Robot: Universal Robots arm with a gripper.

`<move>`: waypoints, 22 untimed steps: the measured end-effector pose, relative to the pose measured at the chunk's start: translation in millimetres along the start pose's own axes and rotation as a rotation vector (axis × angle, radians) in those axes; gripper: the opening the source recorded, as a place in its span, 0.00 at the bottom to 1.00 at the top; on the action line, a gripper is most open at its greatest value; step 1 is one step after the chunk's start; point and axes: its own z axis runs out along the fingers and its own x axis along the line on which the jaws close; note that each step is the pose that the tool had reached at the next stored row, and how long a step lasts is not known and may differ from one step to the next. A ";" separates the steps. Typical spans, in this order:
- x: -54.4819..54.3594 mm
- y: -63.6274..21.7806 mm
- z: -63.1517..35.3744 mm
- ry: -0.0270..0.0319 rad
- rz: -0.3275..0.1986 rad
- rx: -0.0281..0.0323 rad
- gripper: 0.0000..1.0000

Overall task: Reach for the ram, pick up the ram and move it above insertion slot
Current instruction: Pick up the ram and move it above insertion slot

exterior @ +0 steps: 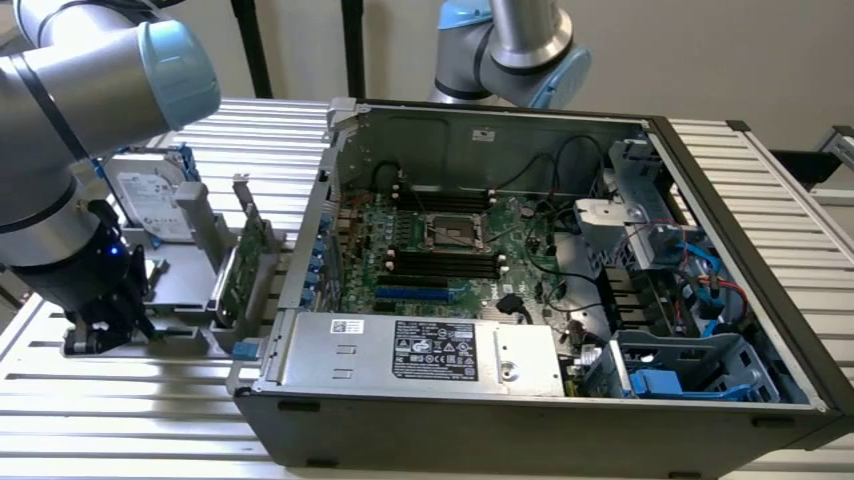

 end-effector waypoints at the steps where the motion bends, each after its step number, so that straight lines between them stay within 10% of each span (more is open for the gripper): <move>1: -0.1 0.0 -0.4 0.0000 0.000 0.0000 0.14; 15: -1.3 0.1 -18.2 -0.0001 0.000 -0.0001 0.14; 22: -2.9 -0.9 -45.2 0.0000 0.000 -0.0007 0.14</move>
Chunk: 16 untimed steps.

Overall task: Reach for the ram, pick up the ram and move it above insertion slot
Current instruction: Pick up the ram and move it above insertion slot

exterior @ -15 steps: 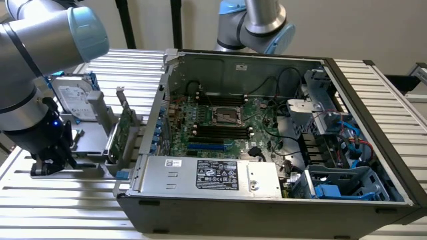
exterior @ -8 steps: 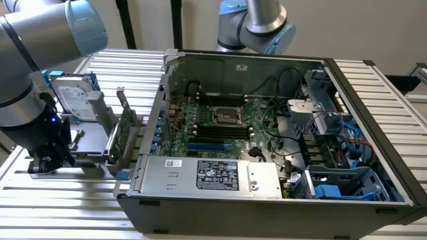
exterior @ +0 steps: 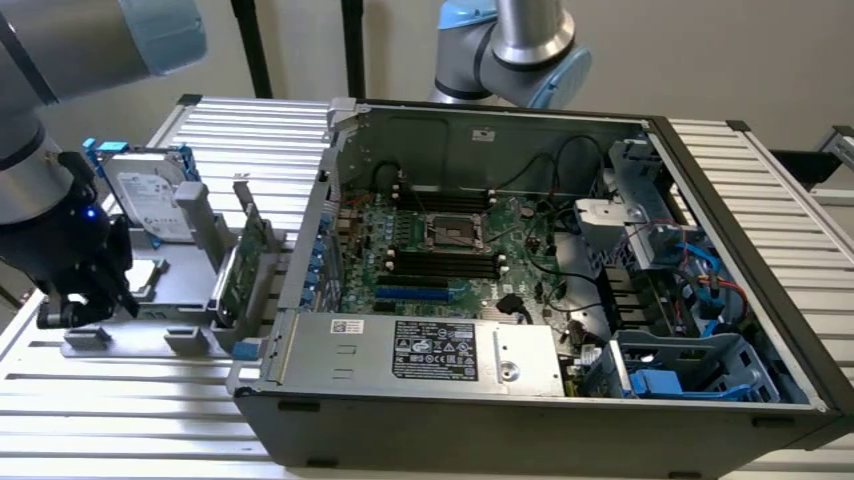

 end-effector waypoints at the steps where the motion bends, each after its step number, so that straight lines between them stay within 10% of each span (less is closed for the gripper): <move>1: -0.3 -0.2 -4.5 -0.0001 0.000 0.0000 0.14; 8: -1.6 -8.2 -36.7 -0.0002 0.000 -0.0013 0.14; 16: -1.5 -35.7 -73.7 -0.0010 0.000 -0.0050 0.14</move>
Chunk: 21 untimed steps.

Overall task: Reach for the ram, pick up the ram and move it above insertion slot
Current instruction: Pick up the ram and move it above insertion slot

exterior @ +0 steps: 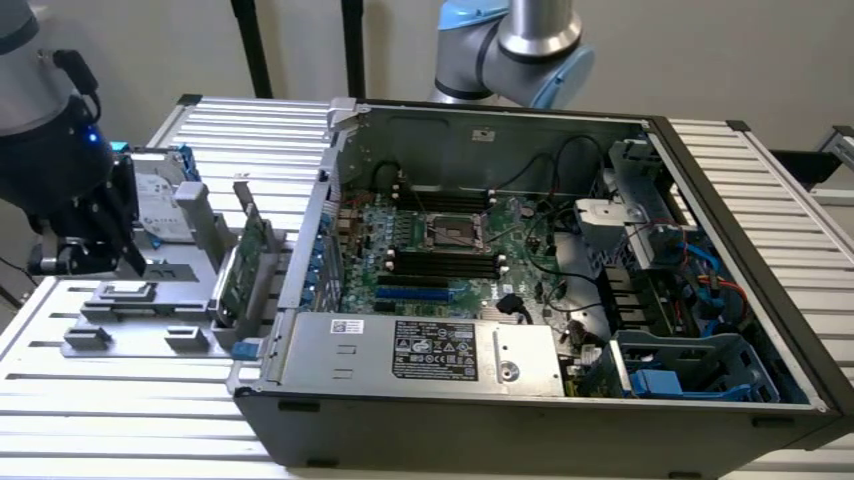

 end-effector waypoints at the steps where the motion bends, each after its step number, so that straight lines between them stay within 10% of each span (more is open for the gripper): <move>1: 0.1 -4.4 -5.1 -0.0006 0.000 -0.0005 0.14; 21: 1.1 -84.3 -98.7 -0.0095 -0.009 -0.0189 0.14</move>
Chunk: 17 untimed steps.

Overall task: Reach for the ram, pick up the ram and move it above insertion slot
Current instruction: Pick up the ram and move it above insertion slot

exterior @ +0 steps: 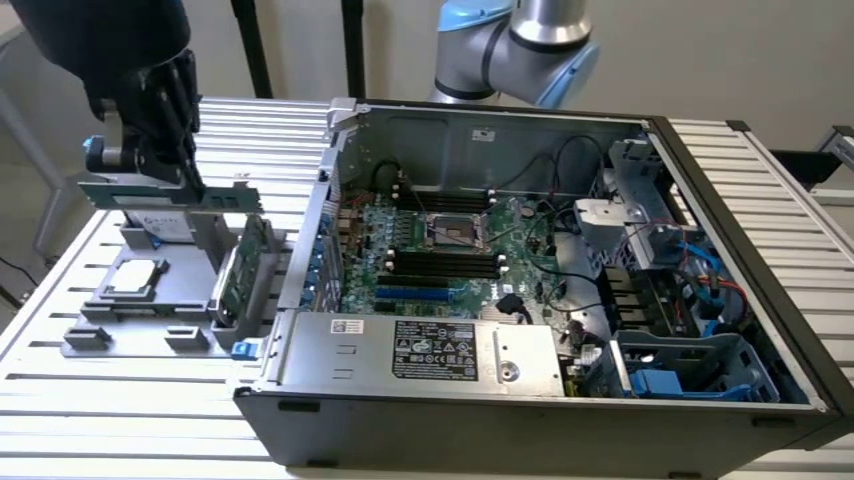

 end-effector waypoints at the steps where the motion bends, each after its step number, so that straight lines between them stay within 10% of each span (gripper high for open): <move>1: 0.1 -4.1 -4.5 -0.0003 0.000 -0.0012 0.14; 17: 5.0 -75.8 -17.3 -0.0017 0.000 -0.0049 0.14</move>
